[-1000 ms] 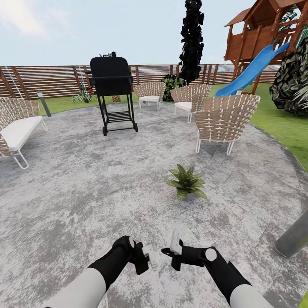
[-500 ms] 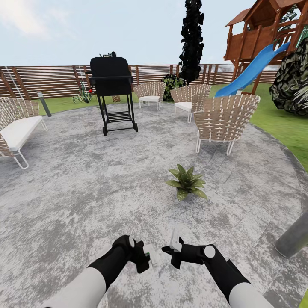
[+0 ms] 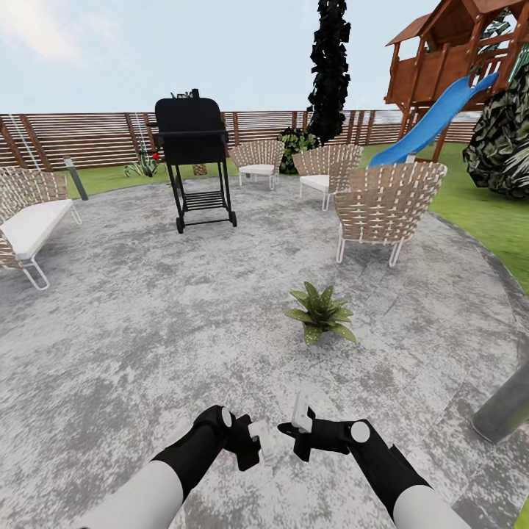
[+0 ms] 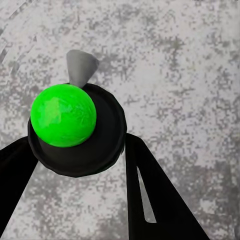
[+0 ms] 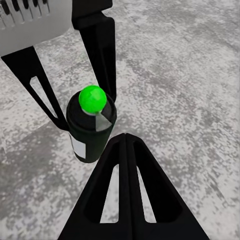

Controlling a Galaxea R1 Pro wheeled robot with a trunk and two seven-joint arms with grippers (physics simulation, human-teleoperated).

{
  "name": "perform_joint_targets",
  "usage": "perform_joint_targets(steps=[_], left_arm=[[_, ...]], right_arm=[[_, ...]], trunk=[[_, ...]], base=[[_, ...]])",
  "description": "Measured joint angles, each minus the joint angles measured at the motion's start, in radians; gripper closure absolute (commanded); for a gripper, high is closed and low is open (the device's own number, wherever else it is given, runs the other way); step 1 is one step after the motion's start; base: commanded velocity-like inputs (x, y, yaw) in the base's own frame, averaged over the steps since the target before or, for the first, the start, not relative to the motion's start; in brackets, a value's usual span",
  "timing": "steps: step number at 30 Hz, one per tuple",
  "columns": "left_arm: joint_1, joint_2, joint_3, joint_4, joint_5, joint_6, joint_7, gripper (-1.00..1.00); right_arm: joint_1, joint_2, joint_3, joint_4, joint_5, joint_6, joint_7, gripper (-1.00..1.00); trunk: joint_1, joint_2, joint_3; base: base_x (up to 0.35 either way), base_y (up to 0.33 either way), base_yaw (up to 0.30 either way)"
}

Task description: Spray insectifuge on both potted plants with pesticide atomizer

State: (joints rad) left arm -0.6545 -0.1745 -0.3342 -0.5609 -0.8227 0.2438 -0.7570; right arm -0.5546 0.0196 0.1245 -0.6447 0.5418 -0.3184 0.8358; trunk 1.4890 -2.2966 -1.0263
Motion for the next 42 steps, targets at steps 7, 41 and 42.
perform_joint_targets(steps=[7,41,42], left_arm=[[0.001,0.000,0.000,0.000,0.040,-0.004,0.002,1.00],[0.006,0.000,-0.001,0.012,0.139,-0.083,0.011,1.00],[0.006,0.000,-0.001,0.012,0.139,-0.083,0.011,1.00]], right_arm=[[0.000,-0.001,0.000,0.000,0.001,0.000,0.000,1.00],[0.000,0.002,0.001,-0.001,0.000,0.000,0.000,1.00],[0.000,0.002,0.001,0.000,0.000,0.000,0.000,1.00]], trunk=[[0.000,0.000,0.000],[0.000,0.000,0.000],[0.000,0.000,0.000]], base=[[0.000,0.000,0.000],[0.000,0.000,0.000],[0.000,0.000,0.000]])
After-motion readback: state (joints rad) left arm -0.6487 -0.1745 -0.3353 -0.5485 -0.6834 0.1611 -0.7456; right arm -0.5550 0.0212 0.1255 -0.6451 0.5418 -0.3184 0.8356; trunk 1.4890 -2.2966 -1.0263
